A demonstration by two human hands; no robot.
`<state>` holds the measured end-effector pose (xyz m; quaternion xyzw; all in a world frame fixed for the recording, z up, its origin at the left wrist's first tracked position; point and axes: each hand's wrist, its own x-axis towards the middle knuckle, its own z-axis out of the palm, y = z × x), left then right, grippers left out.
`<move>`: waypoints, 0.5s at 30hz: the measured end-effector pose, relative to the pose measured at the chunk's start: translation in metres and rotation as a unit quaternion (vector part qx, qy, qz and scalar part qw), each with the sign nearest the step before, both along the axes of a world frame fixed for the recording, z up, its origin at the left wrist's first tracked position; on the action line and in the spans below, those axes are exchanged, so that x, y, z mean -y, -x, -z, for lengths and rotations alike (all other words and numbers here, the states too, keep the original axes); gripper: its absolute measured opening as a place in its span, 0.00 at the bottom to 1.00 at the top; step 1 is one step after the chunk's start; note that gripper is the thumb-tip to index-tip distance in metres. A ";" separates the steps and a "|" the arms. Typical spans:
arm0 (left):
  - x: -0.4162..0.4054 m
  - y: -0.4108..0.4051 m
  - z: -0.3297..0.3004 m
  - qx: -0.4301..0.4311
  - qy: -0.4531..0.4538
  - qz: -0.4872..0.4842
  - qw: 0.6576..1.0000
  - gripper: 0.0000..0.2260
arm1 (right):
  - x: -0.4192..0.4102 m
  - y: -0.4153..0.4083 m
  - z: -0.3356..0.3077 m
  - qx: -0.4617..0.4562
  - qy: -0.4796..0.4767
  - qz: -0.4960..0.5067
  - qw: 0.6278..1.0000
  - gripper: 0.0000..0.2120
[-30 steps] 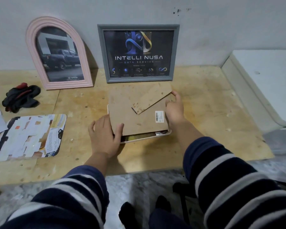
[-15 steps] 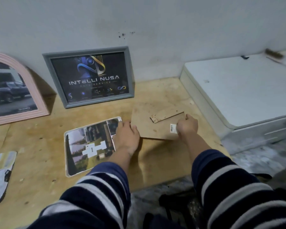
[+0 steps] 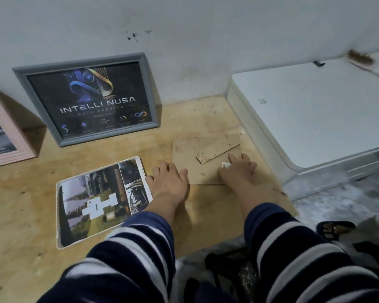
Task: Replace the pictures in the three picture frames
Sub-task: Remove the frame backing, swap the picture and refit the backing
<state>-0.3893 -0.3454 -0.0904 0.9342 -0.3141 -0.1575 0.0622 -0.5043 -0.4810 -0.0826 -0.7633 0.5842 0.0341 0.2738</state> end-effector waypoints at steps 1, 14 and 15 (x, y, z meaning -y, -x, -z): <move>0.000 0.000 -0.003 0.015 -0.018 0.017 1.000 0.25 | 0.000 0.000 0.000 0.000 -0.002 0.004 1.000 0.29; -0.089 -0.047 -0.035 0.042 -0.004 -0.120 0.992 0.23 | -0.088 -0.062 -0.010 0.047 0.042 -0.106 0.992 0.30; -0.094 -0.048 -0.035 0.041 -0.004 -0.126 0.991 0.23 | -0.095 -0.064 -0.008 0.056 0.040 -0.124 0.990 0.28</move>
